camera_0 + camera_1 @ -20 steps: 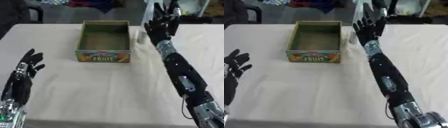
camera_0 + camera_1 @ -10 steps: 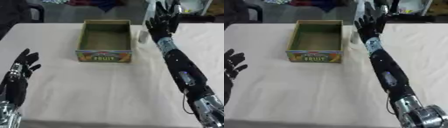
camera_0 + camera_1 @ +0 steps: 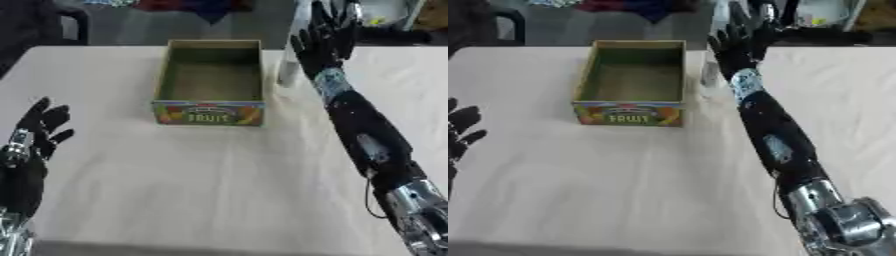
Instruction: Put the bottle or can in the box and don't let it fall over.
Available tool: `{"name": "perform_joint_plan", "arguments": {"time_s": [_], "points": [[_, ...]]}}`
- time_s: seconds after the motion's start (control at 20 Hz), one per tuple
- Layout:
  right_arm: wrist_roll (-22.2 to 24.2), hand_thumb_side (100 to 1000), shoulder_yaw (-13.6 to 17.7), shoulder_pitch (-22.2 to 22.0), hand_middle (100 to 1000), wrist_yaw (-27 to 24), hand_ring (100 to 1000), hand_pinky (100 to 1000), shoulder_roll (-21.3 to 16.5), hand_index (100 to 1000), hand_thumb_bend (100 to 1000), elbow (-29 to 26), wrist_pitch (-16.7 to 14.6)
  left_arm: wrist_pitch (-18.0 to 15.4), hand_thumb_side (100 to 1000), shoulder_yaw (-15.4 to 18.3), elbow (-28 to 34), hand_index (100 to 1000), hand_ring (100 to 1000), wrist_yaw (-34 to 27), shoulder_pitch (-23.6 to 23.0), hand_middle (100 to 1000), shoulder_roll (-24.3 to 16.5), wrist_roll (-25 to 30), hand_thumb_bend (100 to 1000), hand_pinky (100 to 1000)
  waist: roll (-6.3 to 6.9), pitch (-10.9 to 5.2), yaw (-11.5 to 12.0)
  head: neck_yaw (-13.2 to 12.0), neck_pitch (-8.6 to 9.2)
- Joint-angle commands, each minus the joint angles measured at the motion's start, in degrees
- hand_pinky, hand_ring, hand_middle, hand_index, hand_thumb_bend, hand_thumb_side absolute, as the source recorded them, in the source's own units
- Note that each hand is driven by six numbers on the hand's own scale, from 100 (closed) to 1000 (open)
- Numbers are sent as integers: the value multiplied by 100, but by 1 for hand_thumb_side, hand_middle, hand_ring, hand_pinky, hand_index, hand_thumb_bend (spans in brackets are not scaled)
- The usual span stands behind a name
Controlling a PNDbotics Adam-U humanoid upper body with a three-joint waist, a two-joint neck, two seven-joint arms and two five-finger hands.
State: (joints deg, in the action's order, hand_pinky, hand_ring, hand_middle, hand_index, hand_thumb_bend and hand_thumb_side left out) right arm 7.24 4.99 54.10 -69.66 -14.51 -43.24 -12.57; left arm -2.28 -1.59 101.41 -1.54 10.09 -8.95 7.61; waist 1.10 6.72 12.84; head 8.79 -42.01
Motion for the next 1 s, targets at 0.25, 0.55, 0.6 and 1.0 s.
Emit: {"name": "perform_joint_plan", "arguments": {"time_s": [0.25, 0.55, 0.6, 1.0], "points": [[48, 681, 75, 244, 100, -151, 100, 100, -297, 1000, 380, -67, -78, -9, 974, -36, 120, 996, 930, -52, 130, 840, -51, 37, 100, 883, -27, -24, 86, 115, 97], [86, 676, 95, 301, 100, -251, 100, 100, -392, 1000, 379, -89, -108, -7, 973, -50, 127, 996, 930, -60, 167, 840, -58, 49, 100, 882, -53, -12, 141, 148, 110], [93, 676, 94, 304, 100, -261, 100, 100, -394, 1000, 379, -95, -109, -6, 973, -52, 127, 996, 930, -62, 167, 840, -58, 49, 100, 882, -54, -12, 142, 149, 111], [161, 663, 89, 367, 100, -308, 100, 100, -420, 1000, 371, -185, -105, 3, 975, -52, 123, 995, 930, -60, 147, 839, -67, 42, 100, 882, -59, -31, 123, 127, 146]]}}
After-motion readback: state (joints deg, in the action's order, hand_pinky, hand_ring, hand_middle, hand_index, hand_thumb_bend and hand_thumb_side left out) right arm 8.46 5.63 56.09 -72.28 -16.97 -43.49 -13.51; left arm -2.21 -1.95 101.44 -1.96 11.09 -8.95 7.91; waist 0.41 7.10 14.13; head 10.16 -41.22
